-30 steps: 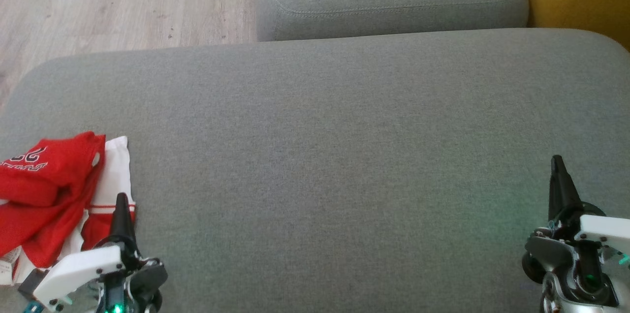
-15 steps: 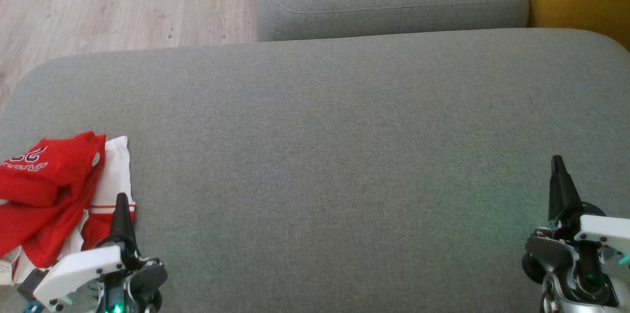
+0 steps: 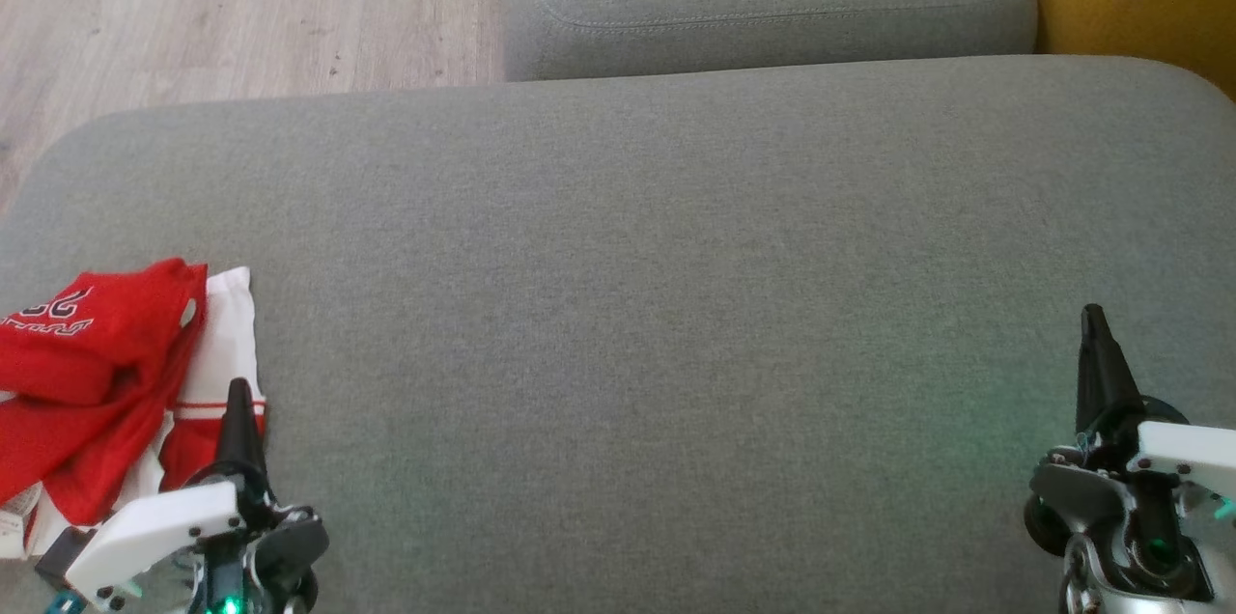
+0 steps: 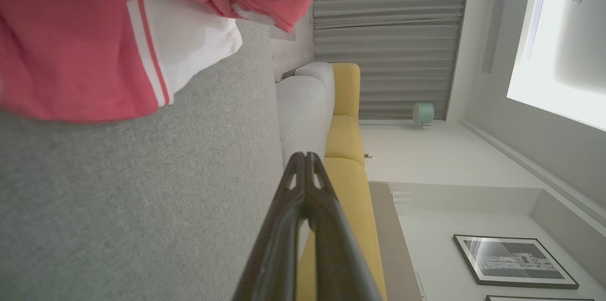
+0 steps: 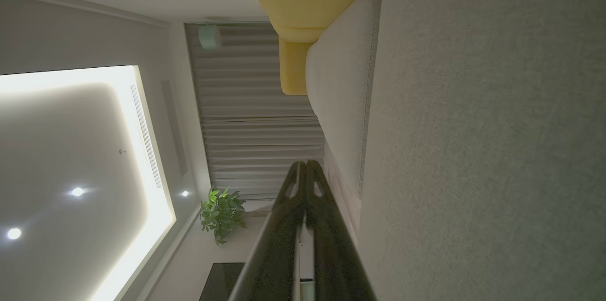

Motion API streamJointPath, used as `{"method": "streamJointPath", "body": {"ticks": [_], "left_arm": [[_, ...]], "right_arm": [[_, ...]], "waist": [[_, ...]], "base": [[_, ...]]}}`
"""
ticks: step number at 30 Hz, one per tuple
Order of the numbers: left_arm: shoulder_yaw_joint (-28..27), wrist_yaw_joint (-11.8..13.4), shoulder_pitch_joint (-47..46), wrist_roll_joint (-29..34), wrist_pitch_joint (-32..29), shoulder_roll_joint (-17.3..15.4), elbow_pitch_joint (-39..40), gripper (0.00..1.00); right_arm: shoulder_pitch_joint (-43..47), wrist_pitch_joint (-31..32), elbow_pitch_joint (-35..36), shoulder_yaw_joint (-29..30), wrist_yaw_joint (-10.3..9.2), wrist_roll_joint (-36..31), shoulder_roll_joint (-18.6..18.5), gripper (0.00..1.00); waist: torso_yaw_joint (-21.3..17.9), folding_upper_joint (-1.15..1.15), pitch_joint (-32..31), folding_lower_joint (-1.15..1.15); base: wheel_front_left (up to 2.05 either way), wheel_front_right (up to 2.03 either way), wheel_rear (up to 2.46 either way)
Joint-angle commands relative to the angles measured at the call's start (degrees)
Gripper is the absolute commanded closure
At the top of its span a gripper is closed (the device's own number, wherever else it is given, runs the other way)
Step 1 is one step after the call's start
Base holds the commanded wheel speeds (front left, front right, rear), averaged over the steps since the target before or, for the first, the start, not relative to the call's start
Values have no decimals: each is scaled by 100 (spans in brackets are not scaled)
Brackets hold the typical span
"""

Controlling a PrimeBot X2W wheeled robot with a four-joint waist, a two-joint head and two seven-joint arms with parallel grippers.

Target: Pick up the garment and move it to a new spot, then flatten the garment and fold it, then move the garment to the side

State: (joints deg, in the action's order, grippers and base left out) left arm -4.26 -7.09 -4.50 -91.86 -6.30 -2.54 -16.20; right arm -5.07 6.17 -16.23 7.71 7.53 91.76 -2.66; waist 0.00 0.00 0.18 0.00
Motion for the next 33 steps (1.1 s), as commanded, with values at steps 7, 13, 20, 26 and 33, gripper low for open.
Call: {"method": "streamJointPath", "body": {"ticks": [7, 13, 20, 26, 33], "left_arm": [[39, 4, 80, 16, 22, 9, -234, 0], [57, 2, 57, 200, 129, -28, -226, 0], [51, 0, 26, 633, 232, -48, -195, 0], [65, -2, 2, 1147, 334, -68, -153, 0], [92, -5, -14, 1757, 453, -91, -124, 0]], "right_arm": [[54, -5, -238, -17, 0, -11, 11, 0], [29, -88, -179, -93, 0, -140, -50, 0], [-37, -229, -199, -241, 0, -439, -165, 0], [-114, -331, -209, -351, -1, -889, -237, 0], [-173, -450, -220, -490, -1, -1422, -294, 0]], "waist": [[0, 0, 2, 0], [3, 0, 14, 0], [2, 0, 30, 0], [-3, 0, 53, 0], [-11, 0, 73, 0]], "base": [[0, 0, 0], [0, 0, 0], [0, 0, 0], [0, 0, 0], [0, 0, 0]]}}
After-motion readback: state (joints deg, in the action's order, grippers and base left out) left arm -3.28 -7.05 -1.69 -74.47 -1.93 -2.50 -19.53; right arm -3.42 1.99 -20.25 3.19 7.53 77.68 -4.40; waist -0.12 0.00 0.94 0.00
